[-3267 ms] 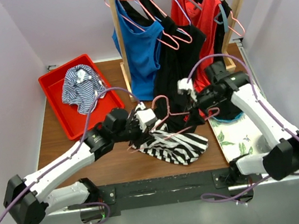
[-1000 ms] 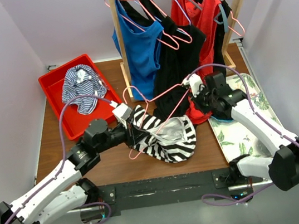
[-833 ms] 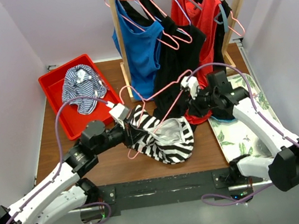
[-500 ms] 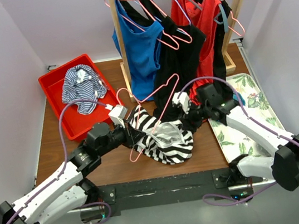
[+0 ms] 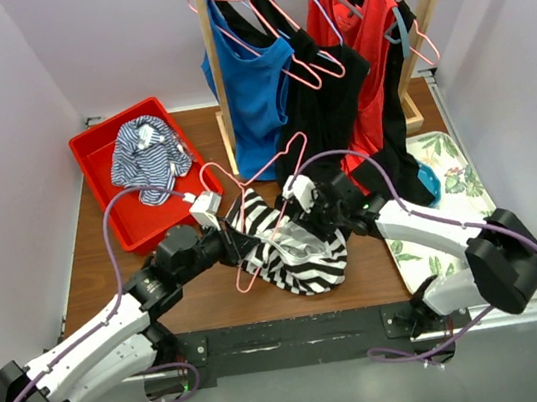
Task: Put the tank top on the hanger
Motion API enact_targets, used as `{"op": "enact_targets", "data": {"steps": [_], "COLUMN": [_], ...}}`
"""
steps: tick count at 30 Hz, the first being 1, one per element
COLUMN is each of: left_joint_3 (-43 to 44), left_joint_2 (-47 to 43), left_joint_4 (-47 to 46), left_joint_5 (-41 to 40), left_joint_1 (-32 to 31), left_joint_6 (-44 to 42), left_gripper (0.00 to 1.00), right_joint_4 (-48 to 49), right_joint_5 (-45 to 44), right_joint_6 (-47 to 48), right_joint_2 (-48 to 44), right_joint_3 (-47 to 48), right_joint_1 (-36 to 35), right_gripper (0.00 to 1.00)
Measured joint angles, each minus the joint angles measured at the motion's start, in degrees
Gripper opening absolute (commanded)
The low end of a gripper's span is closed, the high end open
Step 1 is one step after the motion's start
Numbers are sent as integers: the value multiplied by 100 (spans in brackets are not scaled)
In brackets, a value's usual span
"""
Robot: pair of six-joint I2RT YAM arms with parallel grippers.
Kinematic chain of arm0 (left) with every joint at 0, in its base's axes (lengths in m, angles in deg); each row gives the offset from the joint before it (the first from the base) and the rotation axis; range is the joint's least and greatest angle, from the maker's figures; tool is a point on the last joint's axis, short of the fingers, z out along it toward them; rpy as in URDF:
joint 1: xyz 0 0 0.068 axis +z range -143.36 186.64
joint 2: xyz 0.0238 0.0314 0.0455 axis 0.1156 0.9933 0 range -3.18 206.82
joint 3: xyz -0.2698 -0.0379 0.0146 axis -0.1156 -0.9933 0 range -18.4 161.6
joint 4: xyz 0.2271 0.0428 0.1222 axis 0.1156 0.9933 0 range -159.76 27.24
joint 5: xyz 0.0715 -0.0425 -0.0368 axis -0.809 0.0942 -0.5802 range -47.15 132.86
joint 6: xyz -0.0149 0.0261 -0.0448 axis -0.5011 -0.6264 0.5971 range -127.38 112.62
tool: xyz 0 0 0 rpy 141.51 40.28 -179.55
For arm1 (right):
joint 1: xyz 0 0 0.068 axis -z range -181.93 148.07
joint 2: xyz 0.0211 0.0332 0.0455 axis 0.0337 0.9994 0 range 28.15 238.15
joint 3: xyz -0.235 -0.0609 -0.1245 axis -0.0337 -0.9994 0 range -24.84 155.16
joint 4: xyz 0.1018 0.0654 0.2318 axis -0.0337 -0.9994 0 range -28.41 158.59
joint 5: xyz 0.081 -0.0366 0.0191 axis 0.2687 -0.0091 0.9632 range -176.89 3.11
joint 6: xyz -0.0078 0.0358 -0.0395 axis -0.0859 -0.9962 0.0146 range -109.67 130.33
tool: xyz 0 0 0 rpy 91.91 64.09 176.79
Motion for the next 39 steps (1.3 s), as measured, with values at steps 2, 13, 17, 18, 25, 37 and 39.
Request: {"op": "enact_targets", "data": {"steps": [2,13,17,18,25,37,39], "left_joint_3": [-20,-83,-105,-105,-83,793,911], "left_joint_2": [-17,-308,-363,-378,-719,-350,-275], "left_joint_4": [-2,83,177,210,256,717,885], "left_joint_5": [-39,-238,-293,-289,201,949,914], "left_joint_1": [0,0,0,0,15,37,37], "left_joint_6": [26,13,-52,-98,-977,-2544,-2747], "left_gripper": [0,0,0,0,0,0,0], "right_joint_4": [90,402,315,254,-568,-1735,-1871], "right_joint_5": [-181,-1432,-1543,-1515,-1095,85,190], "right_joint_6": [-2,140,155,153,155,22,0], "right_joint_2": [109,337,-68,-188,-671,-529,-531], "right_joint_3": [-2,-76,-85,-57,872,2347,2479], "right_joint_1": [-107,-330,-111,11,986,1921,2009], "right_gripper": [57,0,0,0,0,0,0]}}
